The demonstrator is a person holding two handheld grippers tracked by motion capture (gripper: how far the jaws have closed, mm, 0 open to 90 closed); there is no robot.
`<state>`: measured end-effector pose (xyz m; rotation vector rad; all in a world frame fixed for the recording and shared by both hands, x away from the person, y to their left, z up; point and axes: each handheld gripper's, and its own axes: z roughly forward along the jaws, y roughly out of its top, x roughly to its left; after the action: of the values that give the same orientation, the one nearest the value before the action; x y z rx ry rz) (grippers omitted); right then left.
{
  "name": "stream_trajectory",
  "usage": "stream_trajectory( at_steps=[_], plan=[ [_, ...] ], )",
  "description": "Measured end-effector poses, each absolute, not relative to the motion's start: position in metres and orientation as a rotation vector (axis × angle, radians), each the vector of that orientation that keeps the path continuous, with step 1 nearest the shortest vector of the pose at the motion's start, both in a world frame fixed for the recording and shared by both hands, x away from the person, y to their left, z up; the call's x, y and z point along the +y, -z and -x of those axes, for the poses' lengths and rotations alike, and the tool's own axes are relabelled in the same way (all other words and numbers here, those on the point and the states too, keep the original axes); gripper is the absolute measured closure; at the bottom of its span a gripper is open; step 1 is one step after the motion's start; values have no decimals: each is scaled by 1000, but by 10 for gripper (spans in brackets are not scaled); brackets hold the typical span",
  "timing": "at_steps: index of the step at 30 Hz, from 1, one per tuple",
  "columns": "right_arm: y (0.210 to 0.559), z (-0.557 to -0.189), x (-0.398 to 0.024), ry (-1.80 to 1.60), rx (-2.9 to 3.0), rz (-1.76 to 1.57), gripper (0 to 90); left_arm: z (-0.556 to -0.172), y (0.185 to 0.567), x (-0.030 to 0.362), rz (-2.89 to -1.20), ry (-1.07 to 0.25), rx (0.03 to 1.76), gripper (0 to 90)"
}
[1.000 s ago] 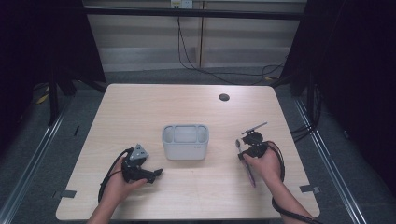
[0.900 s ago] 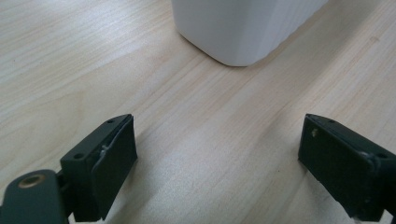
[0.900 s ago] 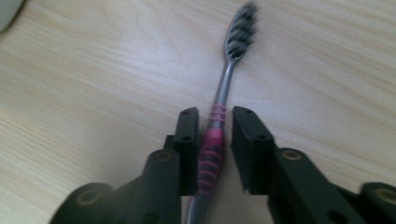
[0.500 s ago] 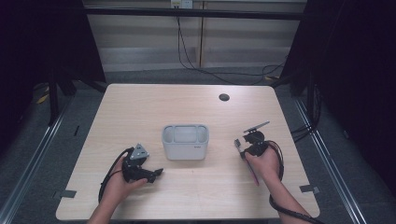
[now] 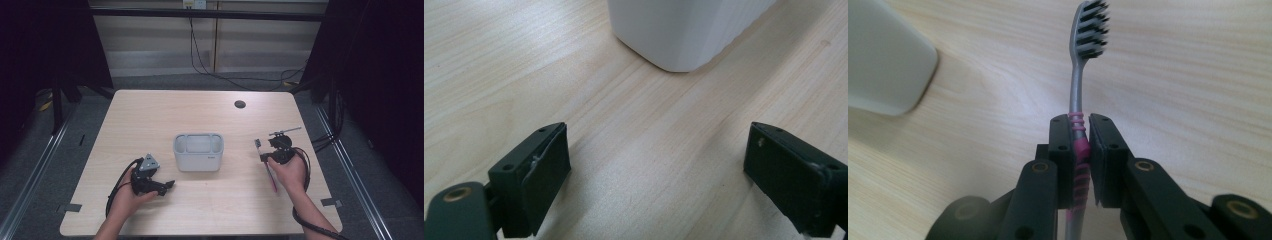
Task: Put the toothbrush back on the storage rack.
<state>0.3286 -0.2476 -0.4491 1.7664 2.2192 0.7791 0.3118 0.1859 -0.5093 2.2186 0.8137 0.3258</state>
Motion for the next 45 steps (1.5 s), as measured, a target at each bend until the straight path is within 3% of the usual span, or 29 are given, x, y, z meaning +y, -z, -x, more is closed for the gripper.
stream_trajectory(
  at_steps=[45],
  plan=[
    [359,-320,-217,-1318,1939,-1452,814,-315,510,182,-2221,-315,809,90]
  ],
)
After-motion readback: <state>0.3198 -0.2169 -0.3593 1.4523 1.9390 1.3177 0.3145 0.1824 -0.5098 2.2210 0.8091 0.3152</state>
